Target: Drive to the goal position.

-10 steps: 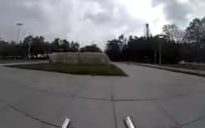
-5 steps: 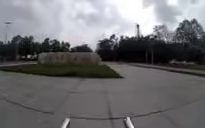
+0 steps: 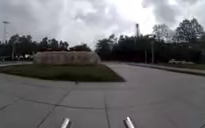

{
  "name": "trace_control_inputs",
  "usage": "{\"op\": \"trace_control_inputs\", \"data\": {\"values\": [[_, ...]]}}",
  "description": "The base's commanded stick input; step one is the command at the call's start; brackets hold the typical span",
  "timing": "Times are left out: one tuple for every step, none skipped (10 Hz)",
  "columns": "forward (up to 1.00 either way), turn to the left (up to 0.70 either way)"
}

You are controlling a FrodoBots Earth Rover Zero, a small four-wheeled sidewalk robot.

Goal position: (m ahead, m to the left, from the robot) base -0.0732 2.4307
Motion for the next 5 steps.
{"op": "trace_control_inputs", "data": {"values": [[1.0,0.4],[1.0,0.4],[1.0,0.4],[1.0,0.4],[1.0,0.4]]}}
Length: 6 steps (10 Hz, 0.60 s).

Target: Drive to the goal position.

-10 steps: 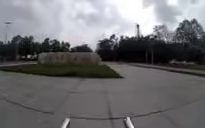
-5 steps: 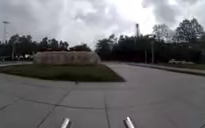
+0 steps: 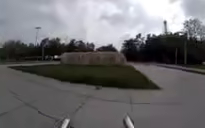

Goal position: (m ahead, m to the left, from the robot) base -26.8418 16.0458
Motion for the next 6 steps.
{"op": "trace_control_inputs", "data": {"values": [[1.0,0.4],[1.0,0.4],[1.0,0.4],[1.0,0.4],[1.0,0.4],[1.0,0.4]]}}
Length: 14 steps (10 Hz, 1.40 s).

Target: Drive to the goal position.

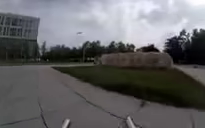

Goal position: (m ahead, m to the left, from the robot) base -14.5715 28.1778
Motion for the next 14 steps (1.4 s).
{"op": "trace_control_inputs", "data": {"values": [[1.0,0.4],[1.0,0.4],[1.0,0.4],[1.0,0.4],[1.0,0.4],[1.0,0.4],[1.0,0.4],[1.0,0.4],[1.0,0.4],[1.0,0.4],[1.0,0.4],[1.0,0.4],[1.0,0.4],[1.0,0.4]]}}
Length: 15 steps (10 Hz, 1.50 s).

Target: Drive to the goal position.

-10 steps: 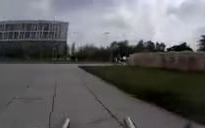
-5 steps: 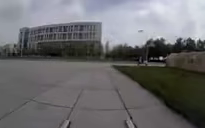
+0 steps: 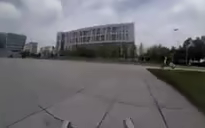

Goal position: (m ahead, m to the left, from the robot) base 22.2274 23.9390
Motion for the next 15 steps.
{"op": "trace_control_inputs", "data": {"values": [[1.0,0.4],[1.0,0.4],[1.0,0.4],[1.0,0.4],[1.0,0.4],[1.0,0.4],[1.0,0.4],[0.88,0.42],[0.0,0.51],[0.0,0.03],[0.0,0.0],[0.0,0.0],[0.0,0.0],[0.0,0.0],[0.0,0.0]]}}
